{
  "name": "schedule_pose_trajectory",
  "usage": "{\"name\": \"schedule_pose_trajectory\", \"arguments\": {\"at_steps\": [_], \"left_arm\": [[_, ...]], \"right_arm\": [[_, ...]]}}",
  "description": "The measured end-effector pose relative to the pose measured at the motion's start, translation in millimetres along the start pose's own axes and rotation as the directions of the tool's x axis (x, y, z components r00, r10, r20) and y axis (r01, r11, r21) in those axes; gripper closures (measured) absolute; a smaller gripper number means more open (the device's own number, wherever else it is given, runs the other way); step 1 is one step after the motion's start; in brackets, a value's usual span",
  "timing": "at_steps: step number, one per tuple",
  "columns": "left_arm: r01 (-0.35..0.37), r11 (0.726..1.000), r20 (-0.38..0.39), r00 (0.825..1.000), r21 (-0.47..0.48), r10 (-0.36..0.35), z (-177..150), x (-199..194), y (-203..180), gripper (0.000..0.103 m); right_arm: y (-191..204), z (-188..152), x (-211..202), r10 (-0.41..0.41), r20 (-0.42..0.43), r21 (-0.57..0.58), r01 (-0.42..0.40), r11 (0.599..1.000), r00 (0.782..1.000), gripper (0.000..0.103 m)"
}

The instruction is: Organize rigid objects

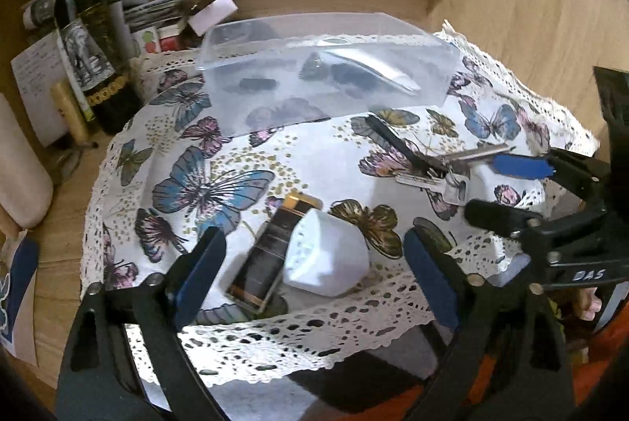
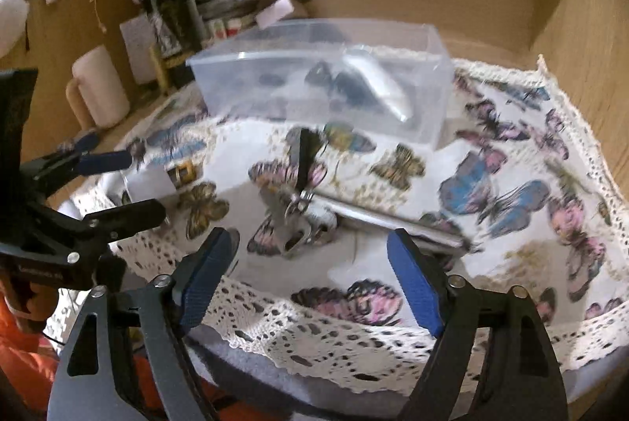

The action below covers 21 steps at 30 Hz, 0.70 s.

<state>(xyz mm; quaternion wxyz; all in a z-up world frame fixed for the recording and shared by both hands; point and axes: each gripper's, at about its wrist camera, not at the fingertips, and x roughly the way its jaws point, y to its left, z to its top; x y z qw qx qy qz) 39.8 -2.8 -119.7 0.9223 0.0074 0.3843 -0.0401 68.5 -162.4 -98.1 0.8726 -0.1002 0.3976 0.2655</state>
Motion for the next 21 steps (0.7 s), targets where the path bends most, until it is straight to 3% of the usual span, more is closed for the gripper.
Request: {"name": "schedule_pose_trajectory", "arguments": {"at_steps": [2,4,9,11,13,17,21], "left_arm": [[0.001,1.000,-0.001,1.000,0.016,-0.001,-1,2,-3,0.026],[0.007,1.000,-0.003,1.000,0.025,-0.007,-2,4,-4,0.030],[-0.007,0.999,0.010,1.000,0.044,0.007,-4,7,-6,0.051],[-0.007,0.999,0.018,1.000,0.044,0.006,-4,7,-5,0.065],[0.002,0.999,0.019,1.000,0.038,-0.002,-3,7,-4,0.065],[-0.004,0.999,0.032,0.999,0.034,0.003,-2,5,-2,0.072],[0.004,1.000,0.046,0.999,0.019,-0.005,1,2,1,0.075]], "right_arm": [[0,0,7,0.023,-0.022,0.005,-0.023,1.000,0.999,0.034],[1,2,11,0.011,-0.019,0.002,-0.011,1.000,1.000,0.035],[6,7,18,-0.007,-0.002,-0.006,0.007,1.000,1.000,0.039],[10,7,21,-0.041,0.008,-0.025,0.042,0.999,0.999,0.050],[14,7,21,-0.062,0.021,-0.047,0.063,0.997,0.998,0.059],[10,9,19,-0.062,0.022,-0.032,0.062,0.998,0.998,0.093],[6,7,17,-0.047,0.029,-0.009,0.048,0.999,0.998,0.093]]}}
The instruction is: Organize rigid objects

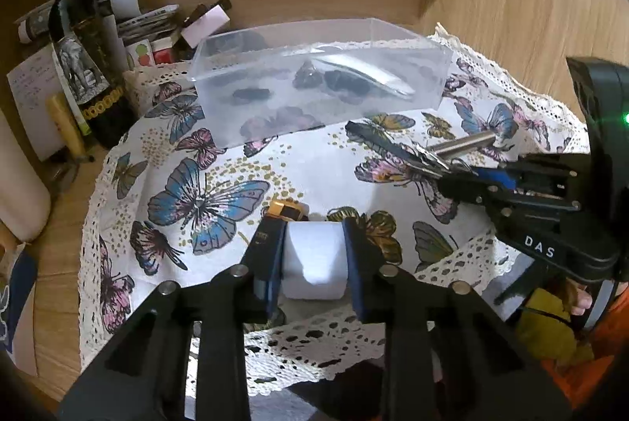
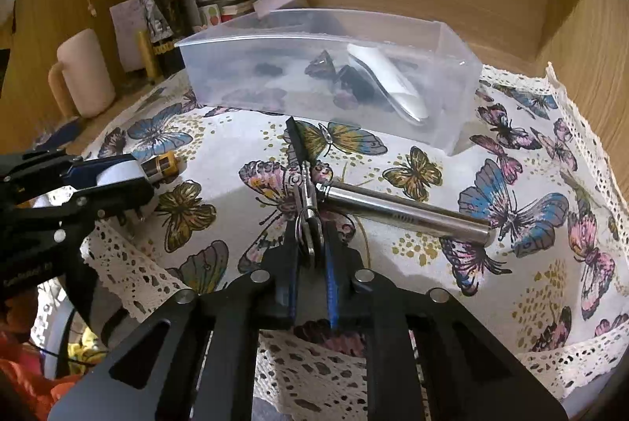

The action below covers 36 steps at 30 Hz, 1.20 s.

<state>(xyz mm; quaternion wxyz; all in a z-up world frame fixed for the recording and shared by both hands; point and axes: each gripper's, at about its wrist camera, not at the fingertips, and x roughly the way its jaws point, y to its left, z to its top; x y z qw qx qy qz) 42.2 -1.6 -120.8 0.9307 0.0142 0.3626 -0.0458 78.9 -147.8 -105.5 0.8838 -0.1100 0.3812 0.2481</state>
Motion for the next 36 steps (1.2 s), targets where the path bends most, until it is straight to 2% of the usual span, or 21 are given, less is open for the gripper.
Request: {"name": "schedule_pose_trajectory", "arguments": {"at_steps": [6,13,19,26,31,36], "left_arm": [[-0.002,1.000,0.026,1.000,-0.024,0.003,7,-4,5,0.075],[-0.004,0.999,0.088,0.996,-0.055,0.009,24,-16,17,0.075],[-0.015,0.997,0.148,0.989,-0.075,0.026,49,-23,31,0.075],[-0.035,0.995,0.196,0.979,-0.095,0.053,85,-24,49,0.075],[-0.026,0.993,0.192,0.980,-0.114,0.047,111,-12,62,0.075],[-0.002,0.991,0.145,0.989,-0.130,0.021,134,16,74,0.075]], "right_arm": [[-2,1,-9,0.034,0.021,0.025,-0.035,0.999,0.999,0.094],[-7,16,-37,0.030,0.099,0.022,-0.032,0.999,0.995,0.094],[-15,43,-59,-0.005,0.194,0.009,0.003,1.000,0.981,0.094],[-26,82,-62,-0.028,0.267,0.008,0.027,1.000,0.963,0.094],[-31,108,-48,-0.014,0.263,-0.006,0.016,1.000,0.965,0.094],[-29,129,-14,0.017,0.199,-0.029,-0.011,1.000,0.980,0.094]]}}
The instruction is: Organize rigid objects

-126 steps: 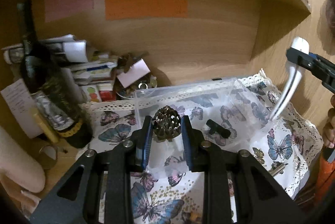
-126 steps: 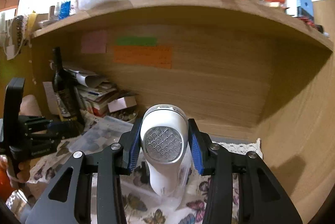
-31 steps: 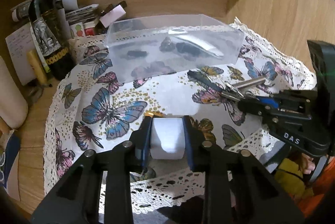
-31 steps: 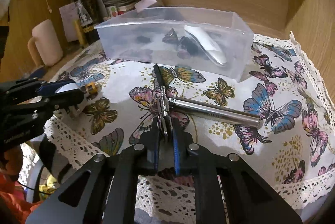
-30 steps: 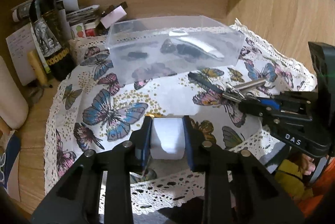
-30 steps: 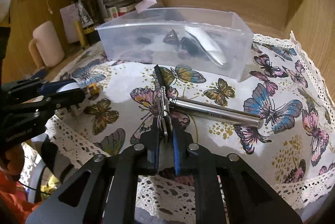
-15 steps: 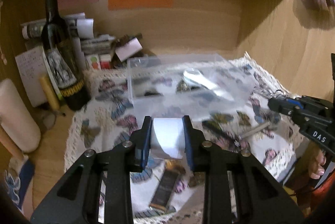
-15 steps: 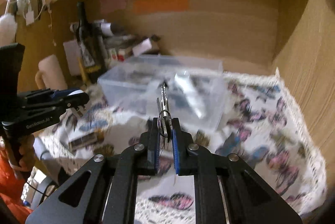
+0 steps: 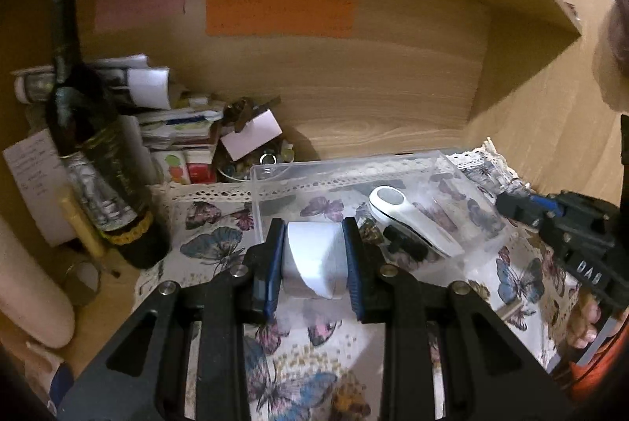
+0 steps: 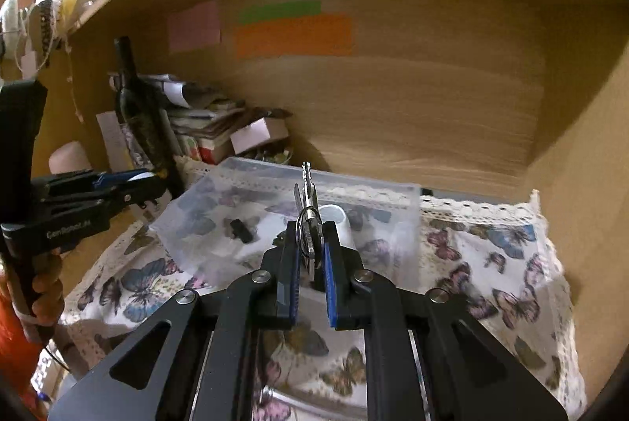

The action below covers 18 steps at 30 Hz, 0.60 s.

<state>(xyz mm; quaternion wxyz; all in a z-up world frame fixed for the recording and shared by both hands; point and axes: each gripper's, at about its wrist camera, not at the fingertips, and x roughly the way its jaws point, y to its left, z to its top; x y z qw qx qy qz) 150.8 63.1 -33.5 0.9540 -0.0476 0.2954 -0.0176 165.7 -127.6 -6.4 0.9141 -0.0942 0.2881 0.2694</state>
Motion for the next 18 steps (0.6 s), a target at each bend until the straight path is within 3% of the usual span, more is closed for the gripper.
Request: {"name": "schedule_pose_trajectory", "arguments": {"at_steps": [9,18], "left_arm": [[0.020,0.999,-0.137,0.990,0.025,-0.016,2,63,-3,0.075],[0.021,0.999,-0.169,0.986,0.034,-0.015,-4,78,-5,0.075]], "right_arm": [[13,1,73,0.077,-0.187,-0.041,-0.086,0.995,0.979,0.093],[17,-5,89,0.101,-0.216,-0.057,-0.116,0.992,0.971,0.091]]}}
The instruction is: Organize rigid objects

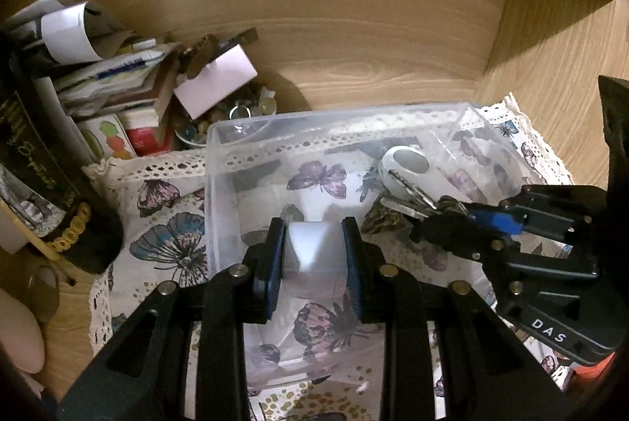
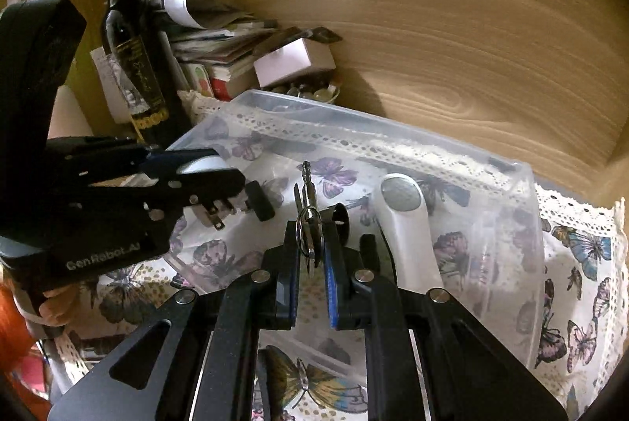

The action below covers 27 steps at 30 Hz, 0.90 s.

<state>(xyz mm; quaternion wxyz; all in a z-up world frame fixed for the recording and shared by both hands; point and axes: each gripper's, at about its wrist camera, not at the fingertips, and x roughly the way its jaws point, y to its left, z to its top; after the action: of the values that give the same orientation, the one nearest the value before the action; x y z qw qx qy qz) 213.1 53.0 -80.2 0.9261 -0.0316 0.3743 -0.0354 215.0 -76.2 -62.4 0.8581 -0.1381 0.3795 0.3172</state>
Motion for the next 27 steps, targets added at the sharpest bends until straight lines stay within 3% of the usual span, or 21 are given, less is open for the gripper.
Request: {"name": "schedule_pose_trajectory", "arguments": {"at_steps": [3,5,9,11,15,17,21,27], "left_arm": [[0.005,1.000,0.005,1.000,0.005,-0.006,1,-4,-1,0.071],[0.009,1.000,0.019,1.000,0.004,-0.009,0,-10,-2,0.054],[-0.014,1.000,0.082,0.997,0.023,0.012,0,-34,-8,0.048],[-0.027,0.999,0.117,0.993,0.026,0.024,-2,-48,-10,0.033],[-0.064,0.997,0.173,0.983,0.038,0.056,-8,-74,-15,0.020],[-0.077,0.996,0.192,0.979,0.040,0.068,-14,-86,-16,0.006],[-0.088,0.996,0.203,0.976,0.025,0.082,-29,-105,-14,0.003],[-0.096,0.995,0.144,0.985,0.007,0.094,-58,-110,-6,0.002]], "right_arm": [[-1,1,0,-0.034,0.000,0.007,0.034,0.999,0.999,0.078],[-2,1,-6,-0.033,0.015,0.017,0.033,0.999,0.999,0.060],[-1,2,-25,-0.038,0.050,0.010,0.037,0.999,0.998,0.060],[0,1,-36,-0.042,0.070,0.011,0.042,0.999,0.997,0.057],[5,-5,-65,-0.071,0.127,0.007,0.071,0.997,0.989,0.047],[6,-10,-80,-0.086,0.151,0.008,0.086,0.996,0.985,0.040],[8,-22,-105,-0.114,0.187,0.020,0.112,0.994,0.976,0.031],[5,-48,-126,-0.168,0.193,0.049,0.162,0.986,0.967,0.018]]}}
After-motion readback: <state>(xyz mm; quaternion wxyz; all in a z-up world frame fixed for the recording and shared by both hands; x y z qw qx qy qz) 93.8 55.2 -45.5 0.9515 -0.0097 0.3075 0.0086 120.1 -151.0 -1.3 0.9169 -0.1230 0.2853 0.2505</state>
